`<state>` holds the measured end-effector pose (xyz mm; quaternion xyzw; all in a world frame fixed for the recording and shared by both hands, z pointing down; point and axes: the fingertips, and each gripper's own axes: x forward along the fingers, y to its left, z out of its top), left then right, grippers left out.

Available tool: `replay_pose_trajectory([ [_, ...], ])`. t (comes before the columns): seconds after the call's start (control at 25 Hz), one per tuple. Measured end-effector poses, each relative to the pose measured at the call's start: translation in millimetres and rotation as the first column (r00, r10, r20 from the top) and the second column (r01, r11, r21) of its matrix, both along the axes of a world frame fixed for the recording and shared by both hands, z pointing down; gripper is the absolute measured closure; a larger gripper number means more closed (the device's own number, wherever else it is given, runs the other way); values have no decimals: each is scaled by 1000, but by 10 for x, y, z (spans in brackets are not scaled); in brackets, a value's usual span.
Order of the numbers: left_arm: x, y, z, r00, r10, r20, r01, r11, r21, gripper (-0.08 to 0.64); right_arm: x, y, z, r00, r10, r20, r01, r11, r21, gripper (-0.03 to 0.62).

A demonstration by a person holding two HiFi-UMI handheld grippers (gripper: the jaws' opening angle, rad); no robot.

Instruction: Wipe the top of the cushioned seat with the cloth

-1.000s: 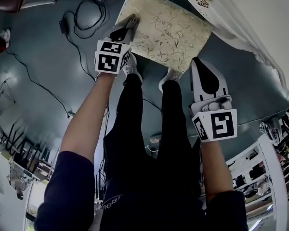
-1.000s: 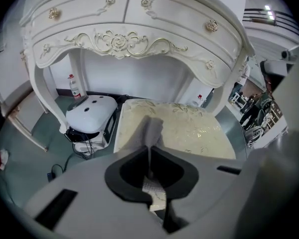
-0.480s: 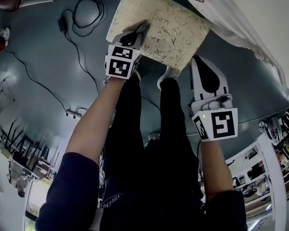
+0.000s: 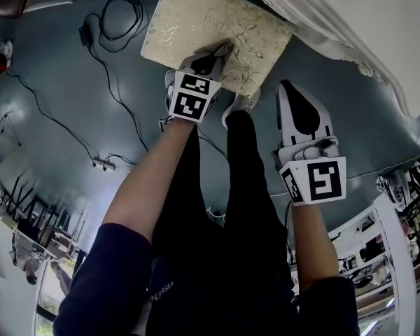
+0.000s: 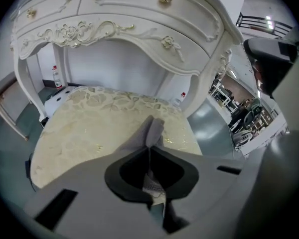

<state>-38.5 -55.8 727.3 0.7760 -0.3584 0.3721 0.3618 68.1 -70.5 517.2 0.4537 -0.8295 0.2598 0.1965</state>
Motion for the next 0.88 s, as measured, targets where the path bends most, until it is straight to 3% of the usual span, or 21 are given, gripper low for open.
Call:
replay_pose_trajectory([
  [0.44, 593, 296, -12, 999, 24, -36, -24, 1000, -16, 538, 341, 101, 31, 1000, 7, 6, -7, 1000, -2, 572],
  [0.88, 925, 553, 31, 997, 32, -75, -36, 998, -47, 538, 357, 124, -24, 1000, -18, 1, 18, 1000, 15, 572],
])
